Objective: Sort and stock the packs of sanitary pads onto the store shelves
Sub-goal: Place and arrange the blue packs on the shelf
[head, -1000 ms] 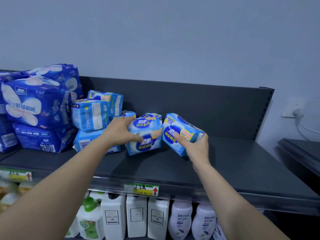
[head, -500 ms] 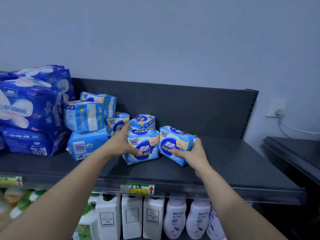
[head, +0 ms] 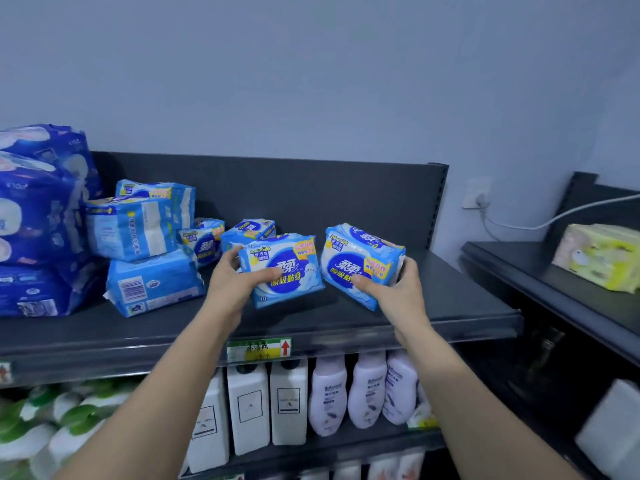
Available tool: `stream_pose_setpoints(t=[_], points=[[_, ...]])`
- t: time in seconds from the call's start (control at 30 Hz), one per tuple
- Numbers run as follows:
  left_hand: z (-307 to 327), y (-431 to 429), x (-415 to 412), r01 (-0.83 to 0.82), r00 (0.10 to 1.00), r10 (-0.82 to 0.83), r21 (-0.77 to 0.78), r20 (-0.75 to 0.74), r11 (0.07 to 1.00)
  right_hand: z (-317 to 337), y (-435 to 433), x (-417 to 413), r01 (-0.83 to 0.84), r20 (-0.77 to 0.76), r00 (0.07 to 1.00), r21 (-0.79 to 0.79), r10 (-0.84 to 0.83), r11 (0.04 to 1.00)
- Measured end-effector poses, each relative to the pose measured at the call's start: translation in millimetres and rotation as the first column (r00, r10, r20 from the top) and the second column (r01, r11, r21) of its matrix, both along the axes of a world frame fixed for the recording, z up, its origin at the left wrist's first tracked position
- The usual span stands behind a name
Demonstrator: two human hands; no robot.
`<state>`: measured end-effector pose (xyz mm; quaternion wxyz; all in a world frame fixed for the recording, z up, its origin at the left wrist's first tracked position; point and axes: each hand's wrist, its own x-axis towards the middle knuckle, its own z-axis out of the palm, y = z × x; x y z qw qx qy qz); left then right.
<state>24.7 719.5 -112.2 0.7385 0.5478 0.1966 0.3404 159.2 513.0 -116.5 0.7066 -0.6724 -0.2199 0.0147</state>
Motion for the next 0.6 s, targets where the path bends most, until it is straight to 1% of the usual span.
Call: stream_pose_setpoints(t=[0.13, 0.3, 0.47, 0.6], points=[[-8, -36, 7, 0.051, 0.999, -0.051, 0.029, -0.006, 0.998, -4, -38, -16, 0.107, 0.078, 0.991, 0.019, -0.108, 0.994], [-13, -91, 12, 0.169, 0.985, -0.170, 0.071, 0.008, 0.983, -11, -104, -36, 0.299, 0.103, 0.948, 0.024, -0.300, 0.954], [3, -162, 13, 0.335, 0.940, -0.340, 0.111, 0.034, 0.936, -8, -187, -67, 0.452, 0.064, 0.888, 0.065, -0.455, 0.890], [13, -236, 14, 0.461, 0.881, -0.470, 0.124, 0.052, 0.879, 7, -264, -94, 0.546, 0.041, 0.832, 0.110, -0.553, 0.830]])
